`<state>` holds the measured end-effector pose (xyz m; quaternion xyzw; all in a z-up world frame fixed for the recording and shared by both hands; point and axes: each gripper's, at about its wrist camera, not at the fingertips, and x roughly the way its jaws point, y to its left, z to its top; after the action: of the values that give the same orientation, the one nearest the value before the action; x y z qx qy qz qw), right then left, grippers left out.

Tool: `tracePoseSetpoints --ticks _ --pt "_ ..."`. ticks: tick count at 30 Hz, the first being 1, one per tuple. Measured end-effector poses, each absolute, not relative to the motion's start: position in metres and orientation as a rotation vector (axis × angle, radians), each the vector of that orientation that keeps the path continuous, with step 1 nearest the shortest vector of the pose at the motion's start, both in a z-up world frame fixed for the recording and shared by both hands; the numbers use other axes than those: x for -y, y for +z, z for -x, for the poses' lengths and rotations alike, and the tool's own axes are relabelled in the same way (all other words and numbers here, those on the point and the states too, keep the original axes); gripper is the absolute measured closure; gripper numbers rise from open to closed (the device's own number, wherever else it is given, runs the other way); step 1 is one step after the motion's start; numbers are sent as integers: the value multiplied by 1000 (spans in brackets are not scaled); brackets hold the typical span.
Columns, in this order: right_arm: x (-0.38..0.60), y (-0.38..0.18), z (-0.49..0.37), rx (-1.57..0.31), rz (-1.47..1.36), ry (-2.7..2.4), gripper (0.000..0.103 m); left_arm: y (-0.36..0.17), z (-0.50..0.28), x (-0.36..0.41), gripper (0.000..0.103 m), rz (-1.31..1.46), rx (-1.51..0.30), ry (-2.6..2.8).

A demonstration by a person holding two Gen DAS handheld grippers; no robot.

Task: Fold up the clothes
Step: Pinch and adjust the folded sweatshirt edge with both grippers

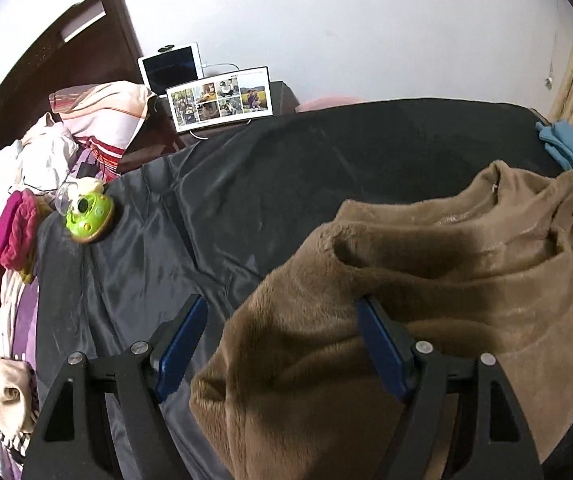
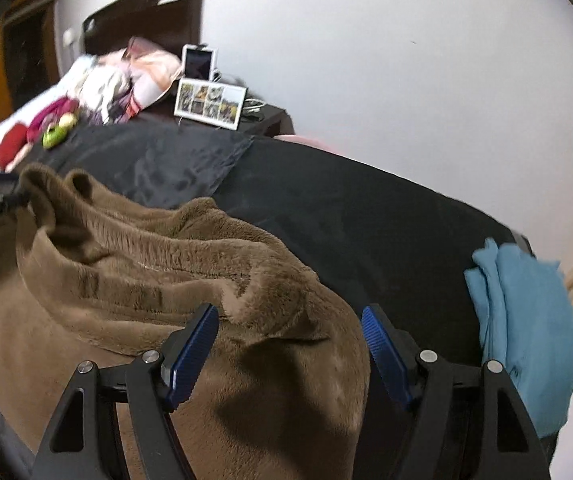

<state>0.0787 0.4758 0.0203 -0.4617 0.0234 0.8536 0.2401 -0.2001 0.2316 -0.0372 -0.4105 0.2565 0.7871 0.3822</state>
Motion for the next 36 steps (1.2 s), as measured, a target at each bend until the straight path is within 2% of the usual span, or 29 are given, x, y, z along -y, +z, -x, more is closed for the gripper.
tracePoseSetpoints --ticks 2,5,6,7,8,9,10,16,18,21,24,26,27,28,29,30,36 --pt "-474 16 -72 -16 1290 2337 27 -40 206 -236 23 1070 -646 2007" --pt "-481 8 -63 -53 1322 2336 27 -50 216 -245 23 1125 -643 1994" --pt "-484 6 -60 -70 1333 2336 32 -54 219 -248 32 1146 -644 1988" --pt "-488 4 -58 -94 1340 2329 51 -58 223 -250 54 1180 -623 1974" --pt "-493 2 -55 -122 1345 2317 64 -61 227 -251 66 1220 -593 1956" --pt "-499 1 -55 -162 1341 2307 77 -63 232 -250 76 1263 -540 1952" --pt "-505 3 -55 -207 1322 2303 80 -61 235 -248 79 1279 -496 1960" --pt "-530 26 -64 -294 1165 2234 97 -37 249 -239 82 1271 -297 2018" --pt "-538 30 -63 -278 1127 2198 97 -31 255 -238 82 1268 -249 2022" --pt "-546 33 -62 -313 1114 2197 97 -35 257 -244 82 1269 -289 2017" --pt "-547 31 -60 -443 1140 2292 96 -47 256 -246 81 1297 -319 2004" --pt "-545 29 -59 -461 1163 2305 90 -52 258 -244 79 1314 -311 2002" --pt "-543 28 -58 -460 1174 2307 73 -54 259 -244 78 1323 -305 1999" --pt "-541 26 -58 -456 1183 2302 40 -55 260 -244 78 1327 -303 1996" --pt "-540 25 -57 -443 1181 2295 25 -55 260 -243 78 1326 -306 1995" --pt "-538 25 -58 -423 1168 2290 19 -55 260 -243 78 1323 -311 1995" --pt "-534 9 -44 -404 1264 2305 19 -56 260 -248 78 1323 -344 1983"
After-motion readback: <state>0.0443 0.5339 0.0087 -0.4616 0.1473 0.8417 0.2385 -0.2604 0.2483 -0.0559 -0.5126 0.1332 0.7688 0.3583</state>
